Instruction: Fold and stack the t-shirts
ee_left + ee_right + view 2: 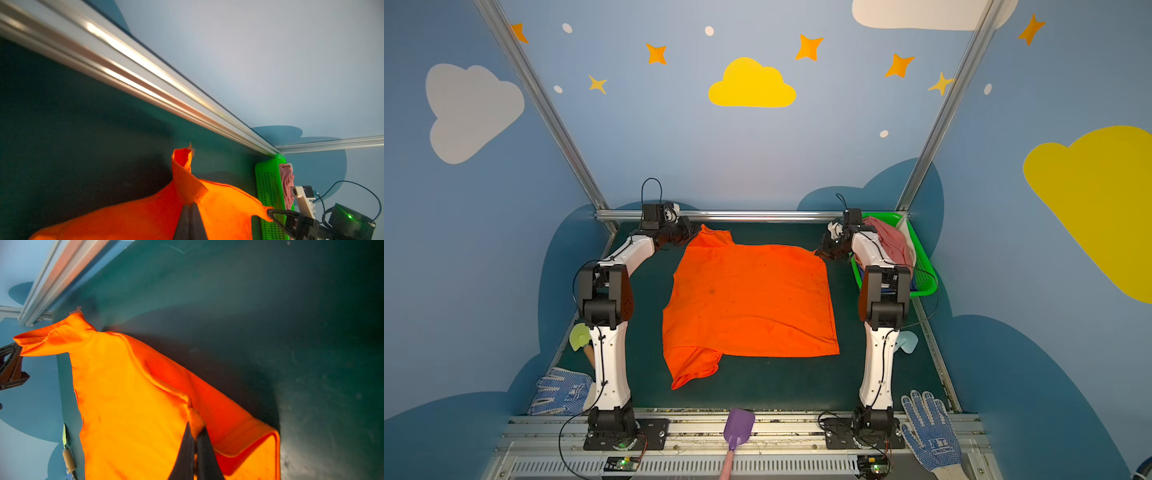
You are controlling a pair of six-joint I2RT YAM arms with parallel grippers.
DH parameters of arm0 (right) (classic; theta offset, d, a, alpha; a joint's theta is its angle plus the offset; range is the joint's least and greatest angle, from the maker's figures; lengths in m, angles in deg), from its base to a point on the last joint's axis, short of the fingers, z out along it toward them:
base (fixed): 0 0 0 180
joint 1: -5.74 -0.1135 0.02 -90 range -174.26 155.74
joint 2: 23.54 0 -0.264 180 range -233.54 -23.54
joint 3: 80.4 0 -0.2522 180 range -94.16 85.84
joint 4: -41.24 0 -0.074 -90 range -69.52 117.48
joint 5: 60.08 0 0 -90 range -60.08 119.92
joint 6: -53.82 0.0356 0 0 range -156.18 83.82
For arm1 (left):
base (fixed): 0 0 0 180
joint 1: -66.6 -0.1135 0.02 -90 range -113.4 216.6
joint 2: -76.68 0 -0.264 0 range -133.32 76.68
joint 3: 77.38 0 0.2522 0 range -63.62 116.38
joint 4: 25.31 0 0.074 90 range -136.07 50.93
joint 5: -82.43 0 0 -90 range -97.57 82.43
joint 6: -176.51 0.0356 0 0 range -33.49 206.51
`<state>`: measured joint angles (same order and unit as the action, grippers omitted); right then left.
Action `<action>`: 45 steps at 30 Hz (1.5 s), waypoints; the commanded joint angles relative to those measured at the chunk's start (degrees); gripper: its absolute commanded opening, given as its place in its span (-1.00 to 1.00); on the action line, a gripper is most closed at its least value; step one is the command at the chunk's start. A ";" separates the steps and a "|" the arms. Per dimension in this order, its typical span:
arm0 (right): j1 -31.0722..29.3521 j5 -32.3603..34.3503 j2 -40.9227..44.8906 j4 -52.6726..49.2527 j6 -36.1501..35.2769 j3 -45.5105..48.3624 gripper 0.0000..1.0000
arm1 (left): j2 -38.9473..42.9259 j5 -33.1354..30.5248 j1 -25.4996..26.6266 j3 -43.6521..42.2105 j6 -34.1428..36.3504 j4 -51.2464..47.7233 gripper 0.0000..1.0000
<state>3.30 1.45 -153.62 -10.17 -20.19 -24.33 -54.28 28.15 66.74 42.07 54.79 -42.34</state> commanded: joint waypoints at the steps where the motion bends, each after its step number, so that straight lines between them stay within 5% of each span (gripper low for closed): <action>1: -0.20 1.56 4.09 1.06 -1.88 3.28 -1.00 | 5.29 0.31 -1.00 -5.13 0.66 6.26 -0.91; 24: 0.25 8.05 13.43 6.92 -1.39 22.09 -1.00 | 25.23 -2.93 -1.89 -40.25 1.17 18.38 -0.91; 45: 0.59 10.80 11.54 5.90 -1.31 22.81 -1.00 | 31.17 -7.40 -2.61 -50.80 4.74 14.57 -0.91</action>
<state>3.60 11.20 -142.54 -3.59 -21.63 -2.17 -25.47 22.14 64.36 -7.81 57.87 -26.69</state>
